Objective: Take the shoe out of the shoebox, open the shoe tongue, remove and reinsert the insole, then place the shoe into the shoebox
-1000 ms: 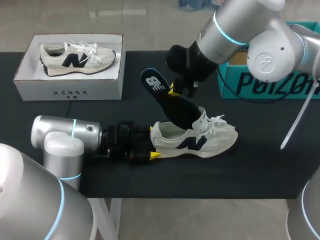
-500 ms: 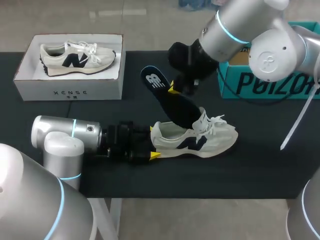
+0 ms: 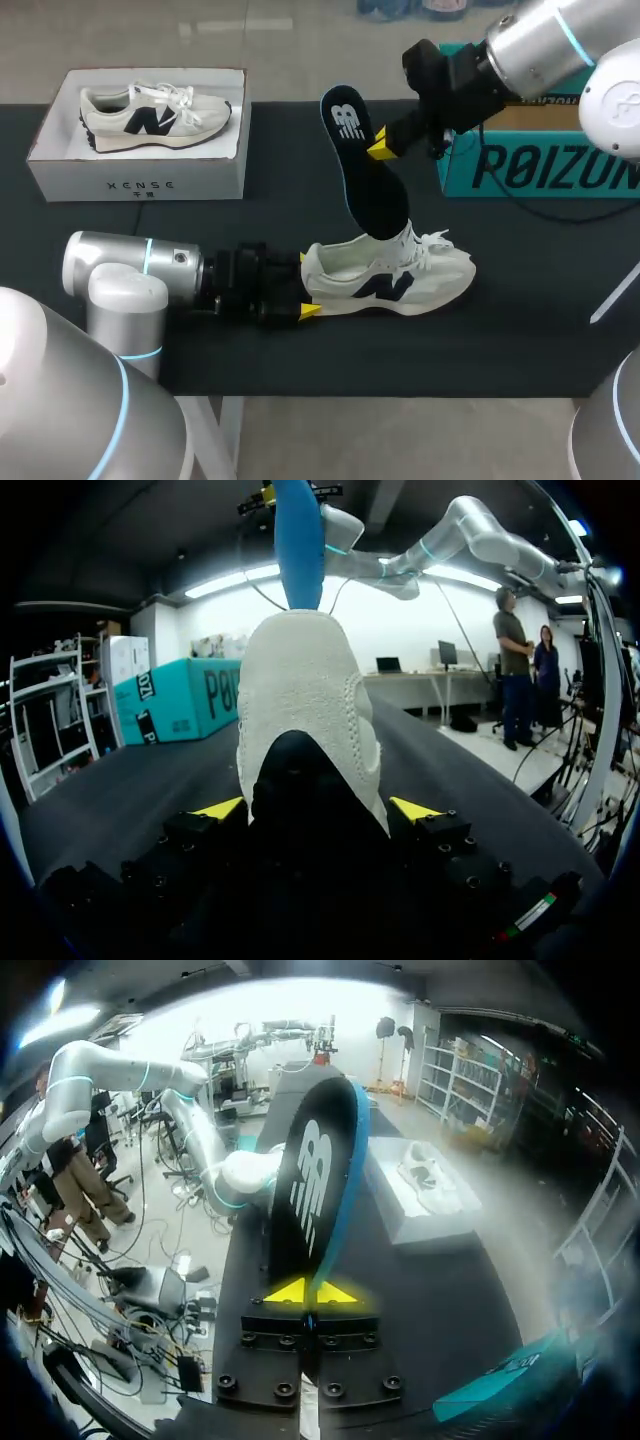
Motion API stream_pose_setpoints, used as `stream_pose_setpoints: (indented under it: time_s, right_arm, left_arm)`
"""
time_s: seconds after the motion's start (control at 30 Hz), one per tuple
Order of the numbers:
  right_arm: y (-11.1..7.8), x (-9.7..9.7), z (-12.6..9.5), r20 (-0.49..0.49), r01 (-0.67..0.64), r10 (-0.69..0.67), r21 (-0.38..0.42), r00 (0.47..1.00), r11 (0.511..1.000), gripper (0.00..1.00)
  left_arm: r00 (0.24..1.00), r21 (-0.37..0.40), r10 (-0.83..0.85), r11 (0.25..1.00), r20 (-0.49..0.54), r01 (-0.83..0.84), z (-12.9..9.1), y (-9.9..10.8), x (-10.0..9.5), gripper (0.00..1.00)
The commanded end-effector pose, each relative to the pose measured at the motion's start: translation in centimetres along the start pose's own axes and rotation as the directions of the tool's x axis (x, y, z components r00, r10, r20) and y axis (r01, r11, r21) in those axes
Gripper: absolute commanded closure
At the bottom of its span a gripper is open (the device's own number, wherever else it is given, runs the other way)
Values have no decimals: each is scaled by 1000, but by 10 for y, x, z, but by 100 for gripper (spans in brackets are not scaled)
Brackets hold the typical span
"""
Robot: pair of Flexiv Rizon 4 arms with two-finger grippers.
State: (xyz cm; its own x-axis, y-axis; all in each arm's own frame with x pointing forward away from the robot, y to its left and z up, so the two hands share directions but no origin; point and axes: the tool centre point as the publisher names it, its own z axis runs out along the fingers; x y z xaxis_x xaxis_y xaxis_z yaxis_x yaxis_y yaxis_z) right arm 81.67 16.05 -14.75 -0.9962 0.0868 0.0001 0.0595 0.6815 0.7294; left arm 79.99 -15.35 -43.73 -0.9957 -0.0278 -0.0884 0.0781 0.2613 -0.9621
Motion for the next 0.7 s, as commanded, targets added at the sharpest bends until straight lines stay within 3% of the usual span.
stream_pose_setpoints:
  time_s: [0.03,0.2,0.37,0.7]
  right_arm:
    - [14,25,-43,-9,1,-2,-46,1000,999,100]
    - [35,52,-68,-38,-1,-4,-115,999,993,100]
    - [56,77,-76,-71,10,-23,-176,997,984,100]
    - [56,77,-76,-71,10,-23,-176,997,984,100]
  left_arm:
    - [1000,-1,1,1000,1,-1,1,2,1,100]
    - [1000,-1,1,1000,1,-1,1,2,1,100]
    - [1000,-1,1,1000,1,-1,1,2,1,100]
    - [1000,-1,1,1000,1,-1,1,2,1,100]
